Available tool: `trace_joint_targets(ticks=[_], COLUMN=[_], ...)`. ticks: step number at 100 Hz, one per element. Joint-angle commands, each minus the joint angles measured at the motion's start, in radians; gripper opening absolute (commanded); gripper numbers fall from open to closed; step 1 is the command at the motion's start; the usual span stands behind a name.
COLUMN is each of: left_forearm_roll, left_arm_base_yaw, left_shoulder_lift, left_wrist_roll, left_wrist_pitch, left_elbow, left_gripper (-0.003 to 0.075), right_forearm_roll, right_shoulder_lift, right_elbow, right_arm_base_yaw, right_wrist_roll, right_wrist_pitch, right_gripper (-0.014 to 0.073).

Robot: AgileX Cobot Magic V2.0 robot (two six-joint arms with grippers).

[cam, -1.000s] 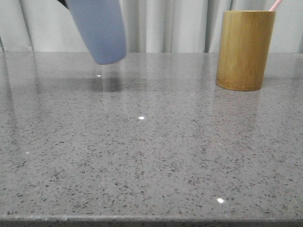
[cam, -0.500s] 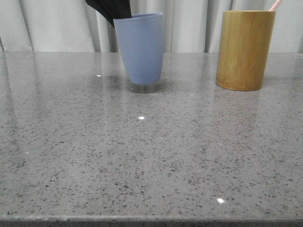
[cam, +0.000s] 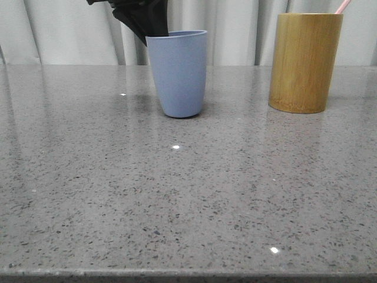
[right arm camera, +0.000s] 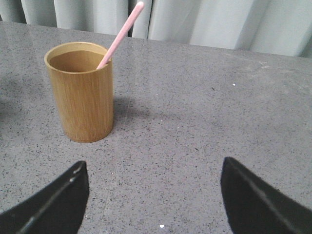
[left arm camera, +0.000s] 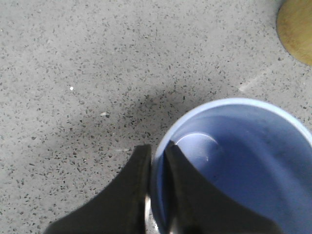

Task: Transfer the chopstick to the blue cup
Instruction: 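Carry the blue cup toward the bamboo cup and set it down, then open the left gripper and withdraw it from the blue cup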

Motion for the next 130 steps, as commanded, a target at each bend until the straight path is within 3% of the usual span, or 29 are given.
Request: trace_joint_targets(ticks=[1, 24, 35, 66, 93, 110, 130], left_forearm_roll=[-0.009, -0.010, -0.010, 0.002, 0.006, 0.014, 0.010], left_arm_base_yaw=[-0.011, -0.011, -0.011, 0.010, 0.131, 0.238, 0.340], left_shoulder_lift=[-0.051, -0.051, -0.051, -0.100, -0.262, -0.418, -0.655], left_wrist_roll=[0.000, 0.000, 0.000, -0.017, -0.023, -0.023, -0.023], left_wrist_pitch=[-0.029, -0.023, -0.009, 0.032, 0.018, -0.033, -0.181], left_elbow=[-0.034, -0.038, -0.046, -0.079, -0.042, 0.117, 0.460], left_gripper=[0.0069, 0.0446, 0.0547, 0.0558, 0.0558, 0.0558, 0.0558], right_forearm_roll=[-0.009, -0.009, -0.009, -0.009, -0.009, -0.009, -0.009], right_shoulder_lift=[0.010, 0.010, 0.010, 0.010, 0.010, 0.010, 0.010], right_elbow=[-0.037, -0.037, -0.037, -0.037, -0.037, -0.037, -0.037], right_arm_base_yaw=[-0.006, -0.006, -0.006, -0.006, -0.006, -0.006, -0.006], right_wrist_roll=[0.002, 0.002, 0.002, 0.002, 0.002, 0.002, 0.002], right_wrist_pitch=[-0.081, -0.082, -0.082, -0.081, -0.080, -0.080, -0.087], right_gripper=[0.0561, 0.0561, 0.0561, 0.0561, 0.0561, 0.0561, 0.0561])
